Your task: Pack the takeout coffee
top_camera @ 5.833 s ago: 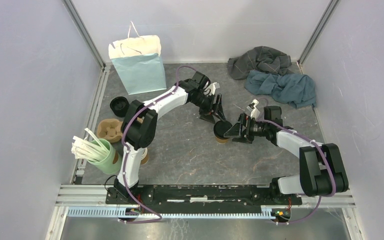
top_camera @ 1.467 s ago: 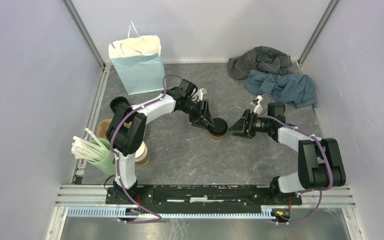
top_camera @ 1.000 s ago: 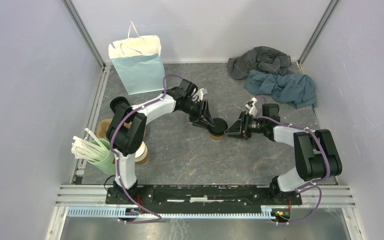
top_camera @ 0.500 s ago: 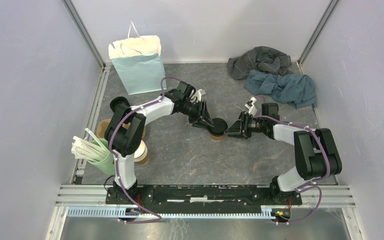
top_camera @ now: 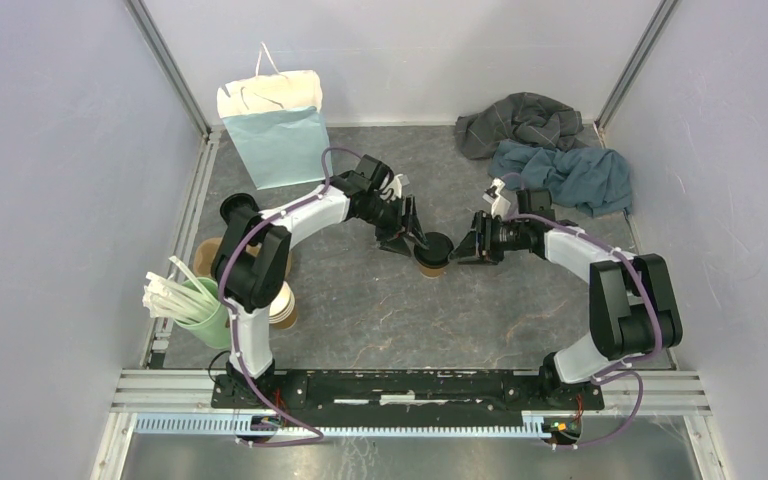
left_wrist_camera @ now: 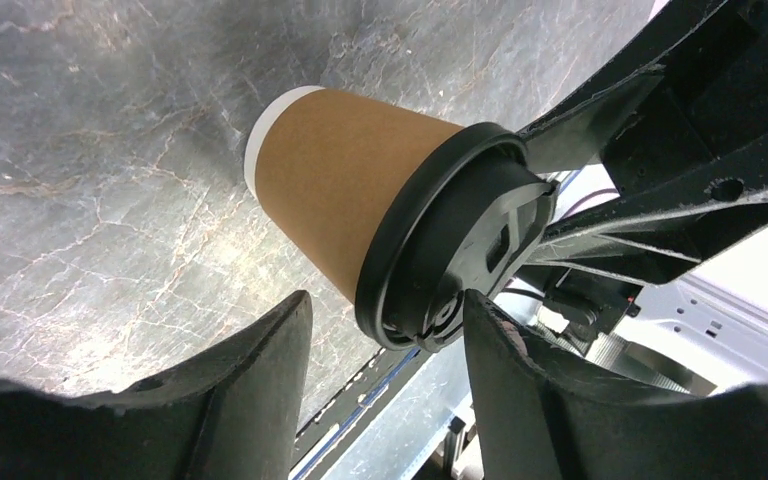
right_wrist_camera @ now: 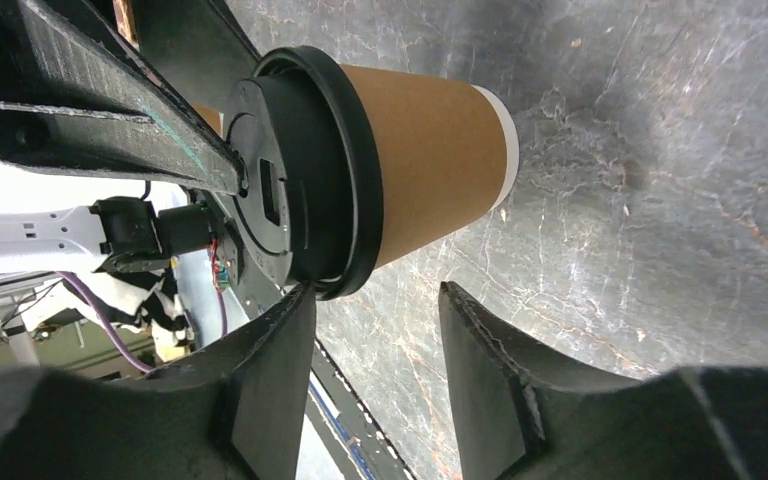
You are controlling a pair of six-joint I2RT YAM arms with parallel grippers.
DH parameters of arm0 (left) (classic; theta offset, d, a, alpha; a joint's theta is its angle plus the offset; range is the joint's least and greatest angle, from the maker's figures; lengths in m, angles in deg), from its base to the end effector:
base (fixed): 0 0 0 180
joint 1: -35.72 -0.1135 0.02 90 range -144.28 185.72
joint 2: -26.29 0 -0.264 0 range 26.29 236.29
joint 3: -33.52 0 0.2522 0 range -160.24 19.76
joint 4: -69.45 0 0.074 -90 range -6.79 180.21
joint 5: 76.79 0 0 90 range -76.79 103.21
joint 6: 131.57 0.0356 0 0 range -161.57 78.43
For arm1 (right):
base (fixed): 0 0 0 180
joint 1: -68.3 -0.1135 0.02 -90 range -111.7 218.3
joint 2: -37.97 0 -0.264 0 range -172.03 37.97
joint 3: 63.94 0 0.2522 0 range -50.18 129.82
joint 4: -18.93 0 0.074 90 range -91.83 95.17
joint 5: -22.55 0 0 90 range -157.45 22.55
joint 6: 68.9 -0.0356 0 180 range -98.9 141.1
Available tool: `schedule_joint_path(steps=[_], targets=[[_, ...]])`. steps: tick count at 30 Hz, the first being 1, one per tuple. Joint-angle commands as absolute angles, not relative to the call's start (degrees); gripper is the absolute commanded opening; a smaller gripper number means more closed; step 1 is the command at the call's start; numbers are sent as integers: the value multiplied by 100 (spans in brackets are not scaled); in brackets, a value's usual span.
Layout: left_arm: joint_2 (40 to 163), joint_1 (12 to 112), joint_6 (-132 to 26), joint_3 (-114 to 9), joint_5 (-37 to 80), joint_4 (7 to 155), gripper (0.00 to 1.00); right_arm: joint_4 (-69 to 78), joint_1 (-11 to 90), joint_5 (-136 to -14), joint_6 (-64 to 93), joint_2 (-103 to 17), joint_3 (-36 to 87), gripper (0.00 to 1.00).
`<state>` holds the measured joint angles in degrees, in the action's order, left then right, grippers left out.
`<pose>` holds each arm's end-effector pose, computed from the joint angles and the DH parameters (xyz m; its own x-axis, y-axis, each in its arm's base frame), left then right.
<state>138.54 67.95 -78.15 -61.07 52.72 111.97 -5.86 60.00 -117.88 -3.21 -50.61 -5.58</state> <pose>0.3354 -0.2382 0.1933 -0.9940 0.0832 -0.0704 0.1080 0.6643 -0.7396 0.2799 0.0686 0.1713 -0.9567 0.1255 -0.2626 -0.1487 0.5650 0.8116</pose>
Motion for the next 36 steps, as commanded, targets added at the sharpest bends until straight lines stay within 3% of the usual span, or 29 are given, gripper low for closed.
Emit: schedule_joint_path(steps=[1, 5, 10, 14, 21, 26, 36], targets=[[13959, 6780, -7606, -6580, 5097, 11489, 65, -1067, 6001, -11594, 1, -5065, -43, 57], [13963, 6780, -7629, -6588, 5152, 11494, 69, -1120, 5996, -11702, -5, -4958, 114, 64], [13792, 6764, -7638, -6618, 5160, 11496, 80, -1008, 6074, -11832, -215, -4933, 215, 65], [13602, 6669, -7664, -6457, 5053, 11415, 82, -706, 6119, -11887, -405, -4988, 247, 73], [13808, 6523, -7812, -6277, 5498, 11005, 70, 145, 6124, -12236, -827, -5606, 132, 73], [13920, 6525, -7787, -5968, 5583, 10818, 64, 549, 6128, -12302, -992, -5913, 77, 65], [14289, 6527, -7280, -4995, 4304, 11207, 44, 763, 6250, -11564, -477, -6580, -938, 56]])
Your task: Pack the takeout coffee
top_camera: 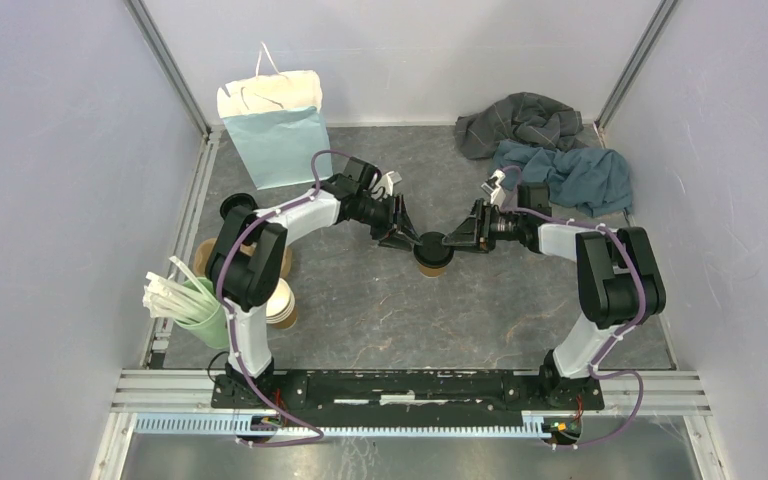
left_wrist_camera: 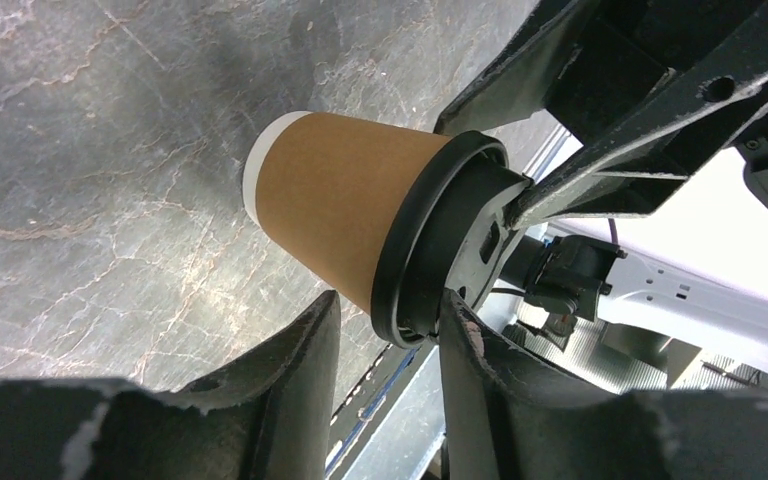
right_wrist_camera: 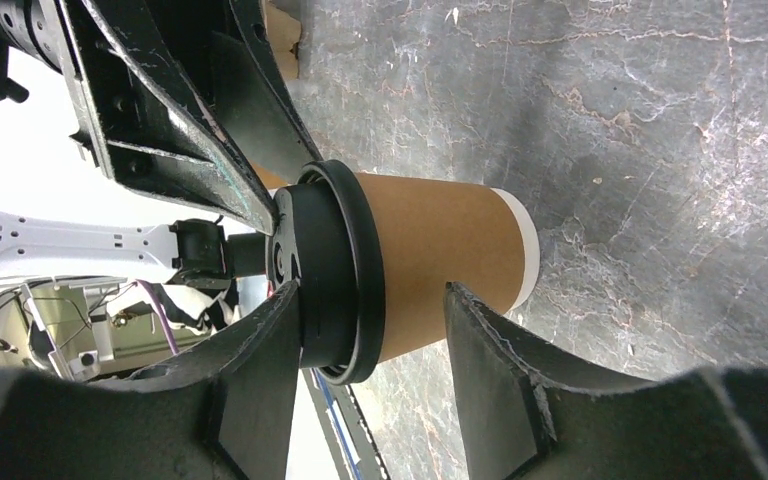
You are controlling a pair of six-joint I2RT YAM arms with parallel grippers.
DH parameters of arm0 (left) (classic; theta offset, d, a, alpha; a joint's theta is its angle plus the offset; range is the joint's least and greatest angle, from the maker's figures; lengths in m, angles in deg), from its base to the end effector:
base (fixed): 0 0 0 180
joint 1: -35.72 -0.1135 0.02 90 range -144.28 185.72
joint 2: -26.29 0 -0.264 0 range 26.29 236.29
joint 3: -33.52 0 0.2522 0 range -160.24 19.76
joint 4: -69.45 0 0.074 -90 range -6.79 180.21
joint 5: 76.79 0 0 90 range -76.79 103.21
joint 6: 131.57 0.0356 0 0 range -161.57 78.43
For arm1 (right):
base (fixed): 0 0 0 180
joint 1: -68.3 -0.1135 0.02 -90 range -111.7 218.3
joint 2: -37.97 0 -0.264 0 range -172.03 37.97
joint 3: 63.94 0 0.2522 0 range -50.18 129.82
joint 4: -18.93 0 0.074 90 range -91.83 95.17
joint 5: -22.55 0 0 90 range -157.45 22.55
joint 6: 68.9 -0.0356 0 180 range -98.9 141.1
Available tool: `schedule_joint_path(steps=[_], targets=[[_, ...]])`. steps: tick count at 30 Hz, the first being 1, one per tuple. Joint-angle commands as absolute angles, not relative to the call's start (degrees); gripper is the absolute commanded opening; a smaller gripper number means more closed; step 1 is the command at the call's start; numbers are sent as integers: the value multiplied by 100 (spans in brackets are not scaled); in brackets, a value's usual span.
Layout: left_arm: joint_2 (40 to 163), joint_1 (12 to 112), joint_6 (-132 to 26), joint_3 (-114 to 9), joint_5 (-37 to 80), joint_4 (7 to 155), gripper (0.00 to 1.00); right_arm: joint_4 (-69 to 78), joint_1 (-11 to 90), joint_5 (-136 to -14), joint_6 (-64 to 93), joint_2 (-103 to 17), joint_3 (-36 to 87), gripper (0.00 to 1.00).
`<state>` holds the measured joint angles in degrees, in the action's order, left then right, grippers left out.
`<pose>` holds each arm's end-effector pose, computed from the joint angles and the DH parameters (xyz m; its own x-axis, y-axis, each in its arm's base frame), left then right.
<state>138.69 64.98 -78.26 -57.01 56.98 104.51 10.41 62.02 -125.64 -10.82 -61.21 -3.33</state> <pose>0.3448 -0.2214 0.1801 -0.9939 0.0623 -0.0912 0.1103 0.6020 -0.7909 0.3172 0.0653 0.1489 -0.9525 0.1756 -0.2488 -0.1522 0.4334 0.8883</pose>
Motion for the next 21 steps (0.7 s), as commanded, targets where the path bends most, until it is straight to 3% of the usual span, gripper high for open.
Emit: schedule_joint_path(steps=[1, 7, 13, 17, 21], targets=[[14281, 6521, -7232, -4786, 4152, 11203, 43, 776, 6255, -11496, -457, -6644, -1034, 55], [13769, 6529, -6885, -4514, 4420, 11102, 43, 188, 6258, -11613, -258, -6491, -525, 57], [13566, 6600, -6990, -5214, 5953, 11018, 55, -77, 6151, -12104, -608, -6291, 527, 70], [13625, 6613, -7136, -5424, 6056, 11018, 62, -310, 5973, -12145, -510, -6367, 789, 74], [13462, 6605, -7261, -5518, 5947, 10979, 77, -643, 6003, -12058, -331, -6105, 890, 84]])
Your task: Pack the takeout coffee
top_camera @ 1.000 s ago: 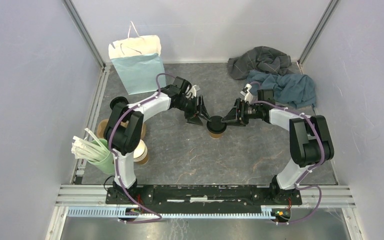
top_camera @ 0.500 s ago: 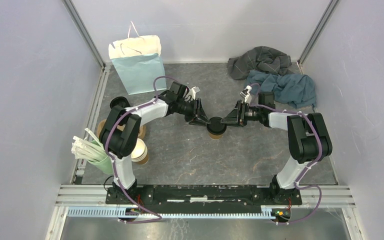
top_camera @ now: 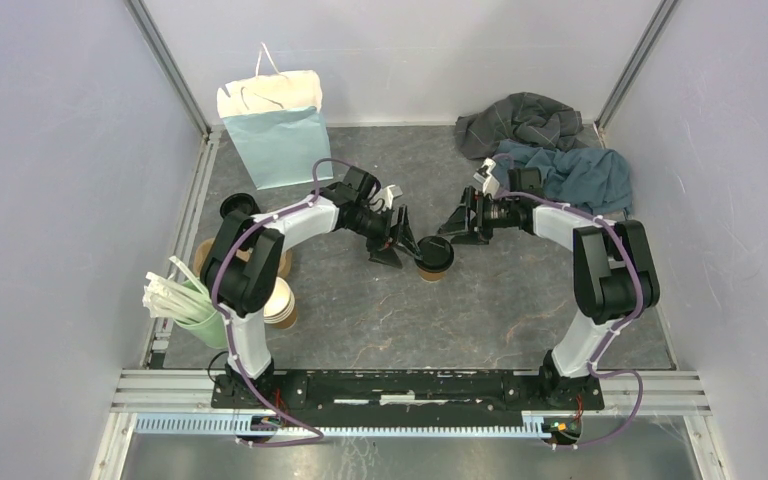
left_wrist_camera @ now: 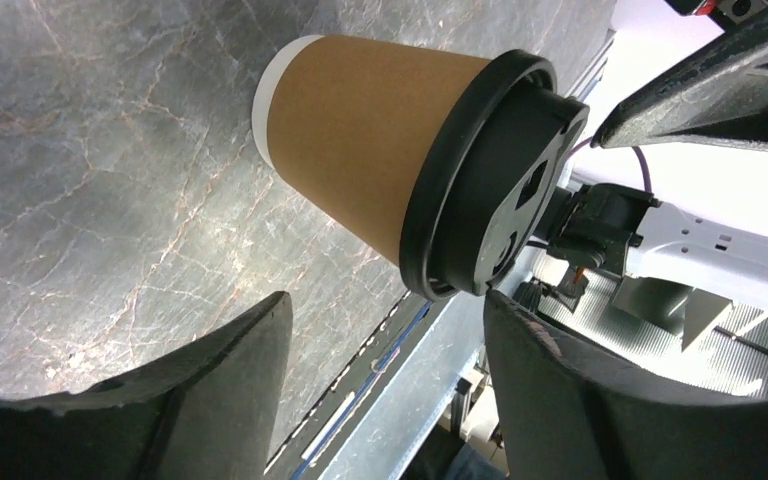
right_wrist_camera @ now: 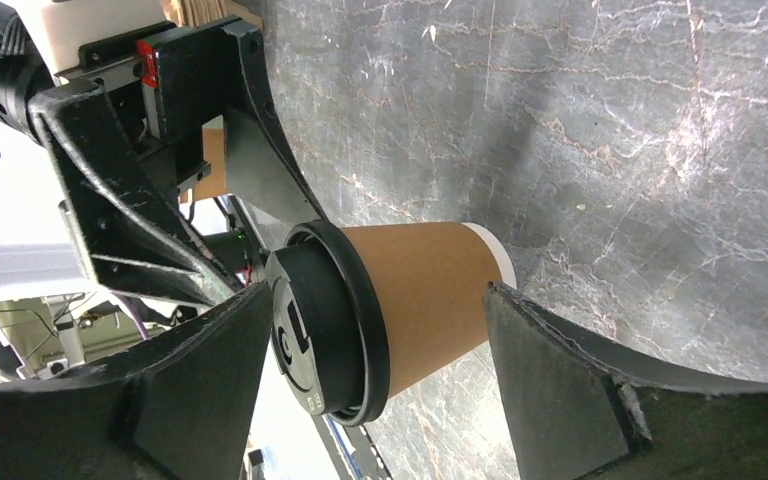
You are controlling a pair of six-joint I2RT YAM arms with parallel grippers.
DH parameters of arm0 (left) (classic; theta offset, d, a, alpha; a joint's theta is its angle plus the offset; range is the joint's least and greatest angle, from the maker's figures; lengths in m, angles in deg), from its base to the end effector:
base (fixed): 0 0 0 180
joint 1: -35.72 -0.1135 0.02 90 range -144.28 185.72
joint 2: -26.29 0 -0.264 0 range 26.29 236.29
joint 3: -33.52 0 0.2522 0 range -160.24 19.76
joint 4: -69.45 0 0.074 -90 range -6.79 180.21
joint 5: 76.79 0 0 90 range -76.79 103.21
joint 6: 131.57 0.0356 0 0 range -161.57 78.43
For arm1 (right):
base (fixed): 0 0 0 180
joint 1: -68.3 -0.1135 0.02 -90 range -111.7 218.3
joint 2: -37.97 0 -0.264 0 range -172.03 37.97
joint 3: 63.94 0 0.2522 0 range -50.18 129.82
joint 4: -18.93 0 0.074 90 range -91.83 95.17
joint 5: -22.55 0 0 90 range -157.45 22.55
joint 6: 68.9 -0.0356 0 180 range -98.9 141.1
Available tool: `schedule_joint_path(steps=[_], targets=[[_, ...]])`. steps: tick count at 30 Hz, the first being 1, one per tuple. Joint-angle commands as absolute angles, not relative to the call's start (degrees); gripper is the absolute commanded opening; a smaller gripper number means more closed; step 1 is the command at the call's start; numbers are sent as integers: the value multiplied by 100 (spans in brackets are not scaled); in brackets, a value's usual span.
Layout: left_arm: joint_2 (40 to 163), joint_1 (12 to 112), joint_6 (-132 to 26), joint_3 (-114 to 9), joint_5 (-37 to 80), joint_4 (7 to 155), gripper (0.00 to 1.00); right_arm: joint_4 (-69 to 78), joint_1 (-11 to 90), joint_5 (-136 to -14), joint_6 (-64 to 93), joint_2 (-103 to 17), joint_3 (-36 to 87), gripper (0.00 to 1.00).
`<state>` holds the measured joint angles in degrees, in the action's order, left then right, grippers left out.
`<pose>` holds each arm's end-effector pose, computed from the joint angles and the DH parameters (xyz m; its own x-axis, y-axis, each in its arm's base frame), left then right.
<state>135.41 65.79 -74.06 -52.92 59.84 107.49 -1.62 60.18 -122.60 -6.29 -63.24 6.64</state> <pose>0.3222 -0.2165 0.1798 -0.9868 0.1451 -0.0719 0.1443 0.5858 -0.7975 0.3399 0.0780 0.1705 -0.9563 0.1291 -0.2625 -0.1690 0.4884 0.8561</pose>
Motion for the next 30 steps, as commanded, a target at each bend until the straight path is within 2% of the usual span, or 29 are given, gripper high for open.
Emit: schedule_joint_path(steps=[1, 4, 7, 9, 12, 15, 17, 21, 24, 27, 30], targets=[[13415, 6592, -7306, -5541, 5931, 10950, 81, -758, 6024, -12030, -261, -6010, 897, 86], [13330, 6512, -7588, -5568, 5941, 10729, 88, -805, 6145, -12058, -199, -5717, 639, 91], [13396, 6449, -7864, -5598, 6014, 10403, 90, -581, 6216, -12177, -231, -5437, 208, 95], [13543, 6454, -7904, -5695, 6035, 10376, 89, -264, 6196, -12339, -393, -5323, -69, 96], [13755, 6465, -7962, -5752, 6100, 10265, 82, 18, 6178, -12449, -552, -5256, -309, 96], [13917, 6480, -7908, -5828, 6160, 10256, 74, 189, 6140, -12546, -615, -5290, -422, 91], [13994, 6507, -7870, -5869, 6233, 10255, 72, 468, 6073, -12695, -812, -5354, -556, 83], [14031, 6555, -7812, -5750, 6187, 10255, 65, 720, 6003, -12704, -800, -5474, -685, 76], [13980, 6547, -7750, -5467, 6034, 10240, 60, 951, 6005, -12721, -772, -5549, -905, 71], [13980, 6543, -7786, -5097, 5919, 10069, 55, 1297, 6048, -12664, -737, -5815, -1168, 59], [14027, 6507, -7751, -4780, 5724, 10021, 51, 1769, 6192, -12467, -707, -6057, -1543, 55]])
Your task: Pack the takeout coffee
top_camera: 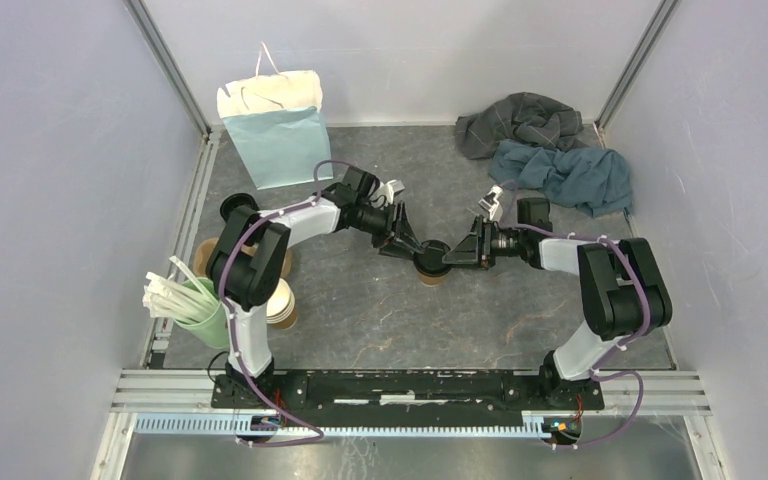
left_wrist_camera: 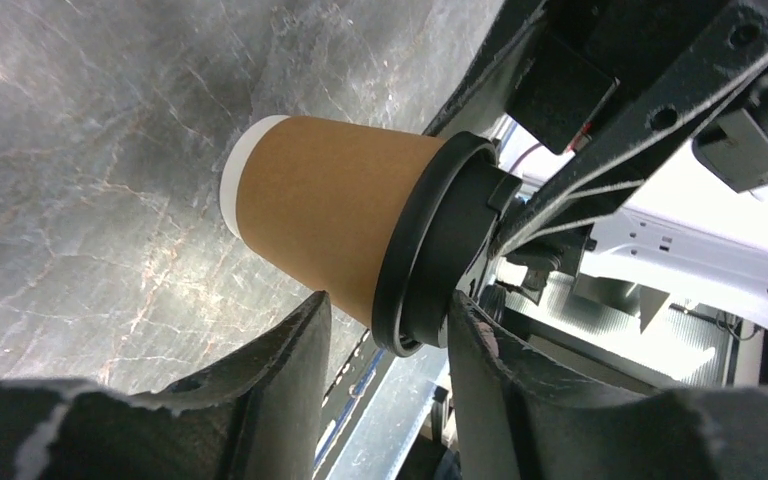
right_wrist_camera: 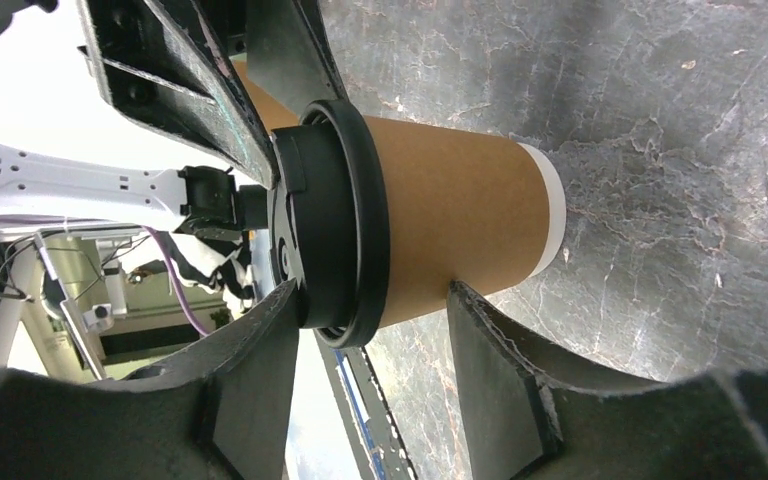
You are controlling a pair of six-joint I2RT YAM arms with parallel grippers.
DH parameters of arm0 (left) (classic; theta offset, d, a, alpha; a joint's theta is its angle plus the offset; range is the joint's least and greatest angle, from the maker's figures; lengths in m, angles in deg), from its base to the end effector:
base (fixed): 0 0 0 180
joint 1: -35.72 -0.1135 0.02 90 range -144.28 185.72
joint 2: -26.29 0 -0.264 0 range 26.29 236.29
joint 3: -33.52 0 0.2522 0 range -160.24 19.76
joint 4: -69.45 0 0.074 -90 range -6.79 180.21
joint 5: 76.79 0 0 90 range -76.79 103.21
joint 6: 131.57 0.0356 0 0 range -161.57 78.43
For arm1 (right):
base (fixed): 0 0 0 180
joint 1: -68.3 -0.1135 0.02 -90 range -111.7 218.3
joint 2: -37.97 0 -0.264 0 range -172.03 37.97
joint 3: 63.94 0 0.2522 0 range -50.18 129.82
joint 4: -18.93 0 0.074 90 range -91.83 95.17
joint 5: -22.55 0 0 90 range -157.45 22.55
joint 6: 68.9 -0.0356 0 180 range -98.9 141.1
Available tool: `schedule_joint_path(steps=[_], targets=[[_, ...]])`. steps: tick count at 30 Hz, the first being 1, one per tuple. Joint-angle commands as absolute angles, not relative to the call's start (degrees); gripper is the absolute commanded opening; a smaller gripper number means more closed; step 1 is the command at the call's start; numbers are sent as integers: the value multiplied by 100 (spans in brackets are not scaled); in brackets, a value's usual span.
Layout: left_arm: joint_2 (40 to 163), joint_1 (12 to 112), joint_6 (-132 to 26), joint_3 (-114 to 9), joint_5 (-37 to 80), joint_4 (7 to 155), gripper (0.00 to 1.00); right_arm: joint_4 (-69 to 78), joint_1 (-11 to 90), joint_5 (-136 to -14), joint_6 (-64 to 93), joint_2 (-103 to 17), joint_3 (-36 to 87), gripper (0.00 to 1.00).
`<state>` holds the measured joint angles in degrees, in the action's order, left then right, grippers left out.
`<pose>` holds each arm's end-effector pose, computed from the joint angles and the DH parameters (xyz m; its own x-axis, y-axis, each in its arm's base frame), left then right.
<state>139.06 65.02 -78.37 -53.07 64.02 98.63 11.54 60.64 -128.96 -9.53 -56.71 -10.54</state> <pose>0.3382 -0.2215 0.1663 -0.9899 0.1215 -0.0732 0.1255 0.5098 -0.8511 0.2844 0.0698 0.1419 -0.9659 0.1153 -0.2320 -0.1705 0.3912 0.9044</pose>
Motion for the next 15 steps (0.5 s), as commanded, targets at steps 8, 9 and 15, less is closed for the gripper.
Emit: schedule_joint_path(steps=[8, 9, 15], targets=[[13992, 6225, -7435, -3800, 5067, 10003, 44, 1610, 6274, -11294, -508, -6522, -2000, 43], [14008, 6231, -7363, -3697, 5045, 10018, 44, 1641, 6223, -11228, -533, -6508, -2072, 43], [14055, 6334, -7185, -3711, 4846, 10164, 41, 1285, 5879, -11012, -340, -6549, -2060, 39]])
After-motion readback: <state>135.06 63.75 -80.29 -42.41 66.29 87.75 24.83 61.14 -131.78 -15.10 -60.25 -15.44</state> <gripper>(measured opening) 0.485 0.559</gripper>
